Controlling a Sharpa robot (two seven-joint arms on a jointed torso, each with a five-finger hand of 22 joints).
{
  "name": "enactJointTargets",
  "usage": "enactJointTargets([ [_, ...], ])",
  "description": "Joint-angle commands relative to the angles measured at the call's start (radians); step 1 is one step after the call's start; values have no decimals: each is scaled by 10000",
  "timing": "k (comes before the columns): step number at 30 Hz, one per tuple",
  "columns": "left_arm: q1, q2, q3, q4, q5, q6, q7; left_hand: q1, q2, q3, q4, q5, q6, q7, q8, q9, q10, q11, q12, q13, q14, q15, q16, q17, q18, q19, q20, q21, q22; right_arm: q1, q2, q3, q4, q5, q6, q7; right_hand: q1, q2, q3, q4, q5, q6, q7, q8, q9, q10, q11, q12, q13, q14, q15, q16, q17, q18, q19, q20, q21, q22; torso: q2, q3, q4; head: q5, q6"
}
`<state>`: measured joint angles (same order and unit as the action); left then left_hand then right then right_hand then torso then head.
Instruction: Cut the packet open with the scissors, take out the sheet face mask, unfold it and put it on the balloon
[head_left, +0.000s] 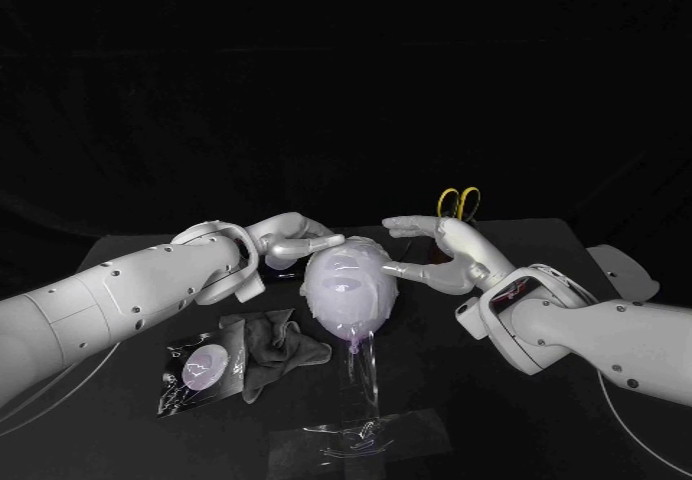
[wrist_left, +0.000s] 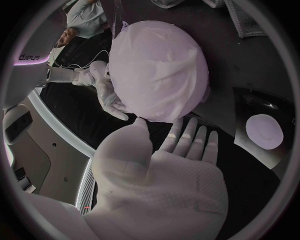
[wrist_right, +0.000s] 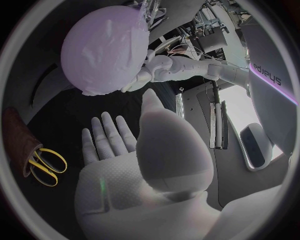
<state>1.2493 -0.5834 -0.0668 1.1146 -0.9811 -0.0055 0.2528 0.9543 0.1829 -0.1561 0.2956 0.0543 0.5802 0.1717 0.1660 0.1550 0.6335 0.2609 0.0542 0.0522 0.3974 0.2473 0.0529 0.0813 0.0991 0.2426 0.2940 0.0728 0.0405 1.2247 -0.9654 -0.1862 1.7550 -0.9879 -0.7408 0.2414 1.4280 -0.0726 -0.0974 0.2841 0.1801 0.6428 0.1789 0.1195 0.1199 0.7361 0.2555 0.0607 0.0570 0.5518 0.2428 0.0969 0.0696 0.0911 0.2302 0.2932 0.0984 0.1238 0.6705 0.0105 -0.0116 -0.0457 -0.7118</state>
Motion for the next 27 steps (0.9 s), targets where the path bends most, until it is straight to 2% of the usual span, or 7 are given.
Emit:
enactJointTargets([
  [1, 5, -2, 9, -62, 545, -575, -283, -1, 128, -71, -2, -61, -59, 1263, -66, -13, 87, 10, -19, 8, 92, 16, -3, 13, 68, 101, 0, 65, 15, -3, 15, 4, -40, -115, 145, -48, 95, 34, 38, -13, 7, 40, 1198, -14, -13, 0, 8, -45, -2, 8, 5, -52, -9, 189, 54, 11, 45, -8, -3, 3, 4, 22, 13],
  [10, 6, -61, 16, -273, 1445, -814, -614, 2, 215, -190, -3, -61, -13, 1269, -71, -16, 94, 11, -20, 8, 158, 10, 3, 22, 34, 179, 5, 104, 28, -2, 12, 4, -91, -119, 138, -66, 103, 28, 37, -11, 1, 32, 1199, -20, -17, -19, 9, -49, -4, -1, 7, -58, -12, 187, 52, 11, 45, -10, -2, 5, -4, 40, 53],
  [15, 7, -82, 19, -288, 1922, -961, -524, -13, 295, -334, -5, -61, 109, 1268, -51, -1, 200, 6, -5, 18, 255, 4, 17, 38, 2, 224, 3, 130, 33, -2, 10, 4, -101, -119, 115, -54, 103, 28, 37, -11, 1, 32, 1199, -20, -17, -19, 9, -49, -4, -1, 7, -58, -12, 187, 52, 11, 45, -10, -4, 1, 5, 58, 94],
  [21, 7, -89, 35, -165, 2618, -1341, 536, 134, 447, -430, -19, -58, 416, 1238, 26, 58, 341, -12, 6, 26, 396, 1, 39, 61, -13, 238, -4, 146, 32, -2, 12, 4, -113, -119, 116, -49, 106, 27, 37, -6, -2, 27, 1199, -24, -19, -24, 10, -50, -5, -9, 8, -62, -14, 187, 60, 12, 49, -6, -1, 2, -7, 61, 143],
  [24, 6, -90, 48, -57, 2755, -1218, 1193, 270, 538, -501, -18, -59, 749, 1205, 132, 131, 470, -26, 14, 33, 399, -3, 31, 57, -9, 151, -8, 116, 12, -2, 13, 4, -128, -119, 127, -56, 106, 27, 37, -6, -2, 27, 1199, -24, -19, -24, 10, -50, -5, -9, 8, -62, -14, 187, 60, 12, 49, -6, 7, 0, -9, 42, 158],
  [25, 6, -90, 52, -12, 2773, -1133, 1430, 400, 638, -592, -18, -57, 1088, 1164, 244, 205, 540, -46, 11, 33, 327, 7, 0, 37, 35, -5, -20, 56, -20, -2, 14, 4, -134, -119, 130, -58, 106, 27, 37, -6, -2, 27, 1199, -24, -19, -24, 10, -50, -5, -9, 8, -62, -14, 187, 60, 12, 49, -6, 11, -2, -9, 34, 163],
  [27, 5, -100, 59, 141, 2704, -804, 2075, 540, 804, -634, -21, -56, 1274, 1113, 305, 241, 534, -84, -1, 28, 158, -2, -52, -3, 70, -145, -18, 3, -47, -2, 18, 4, -158, -119, 138, -64, 106, 27, 37, -6, -2, 27, 1199, -24, -19, -24, 10, -50, -5, -9, 8, -62, -14, 187, 60, 12, 49, -6, 10, 1, -12, 24, 174],
])
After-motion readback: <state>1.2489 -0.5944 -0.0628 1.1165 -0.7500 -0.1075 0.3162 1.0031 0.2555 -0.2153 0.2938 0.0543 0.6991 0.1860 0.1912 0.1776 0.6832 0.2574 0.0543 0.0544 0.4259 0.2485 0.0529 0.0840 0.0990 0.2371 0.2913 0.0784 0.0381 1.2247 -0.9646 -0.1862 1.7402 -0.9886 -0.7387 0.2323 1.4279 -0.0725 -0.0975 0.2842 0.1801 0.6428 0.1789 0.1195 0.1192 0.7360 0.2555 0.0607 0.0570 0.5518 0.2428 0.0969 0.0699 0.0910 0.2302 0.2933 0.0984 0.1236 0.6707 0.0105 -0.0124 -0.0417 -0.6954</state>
